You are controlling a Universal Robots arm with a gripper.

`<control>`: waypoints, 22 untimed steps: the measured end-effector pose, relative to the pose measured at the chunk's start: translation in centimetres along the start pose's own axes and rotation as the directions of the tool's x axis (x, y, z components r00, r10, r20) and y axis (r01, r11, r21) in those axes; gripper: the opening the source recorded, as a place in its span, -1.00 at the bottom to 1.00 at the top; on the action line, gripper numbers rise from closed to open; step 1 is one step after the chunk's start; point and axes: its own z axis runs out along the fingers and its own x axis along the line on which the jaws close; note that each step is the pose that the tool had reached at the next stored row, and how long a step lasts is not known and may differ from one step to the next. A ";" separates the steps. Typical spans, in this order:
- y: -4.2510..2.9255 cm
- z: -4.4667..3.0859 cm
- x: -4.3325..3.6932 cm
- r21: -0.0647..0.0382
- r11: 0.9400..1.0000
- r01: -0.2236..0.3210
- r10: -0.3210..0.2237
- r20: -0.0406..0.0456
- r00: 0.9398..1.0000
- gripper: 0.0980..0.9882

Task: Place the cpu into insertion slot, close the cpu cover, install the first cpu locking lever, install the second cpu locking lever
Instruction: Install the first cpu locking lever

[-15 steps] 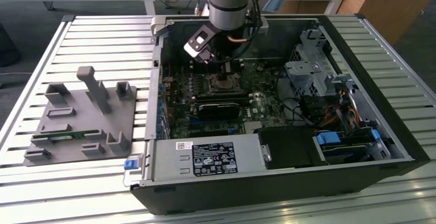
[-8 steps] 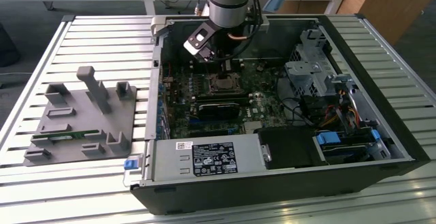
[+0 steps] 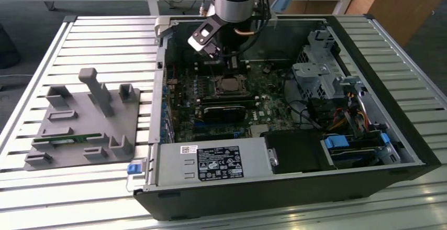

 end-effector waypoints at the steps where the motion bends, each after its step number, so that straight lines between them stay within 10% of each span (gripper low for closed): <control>1: 0.00 -0.17 0.01 0.000 1.000 0.000 0.000 0.000 1.000 -0.98; 14: 0.05 -2.71 0.07 0.000 1.000 0.000 0.000 0.000 1.000 -0.98; 22: 0.04 -2.78 0.07 0.002 0.997 0.081 -0.081 -0.002 0.997 -0.98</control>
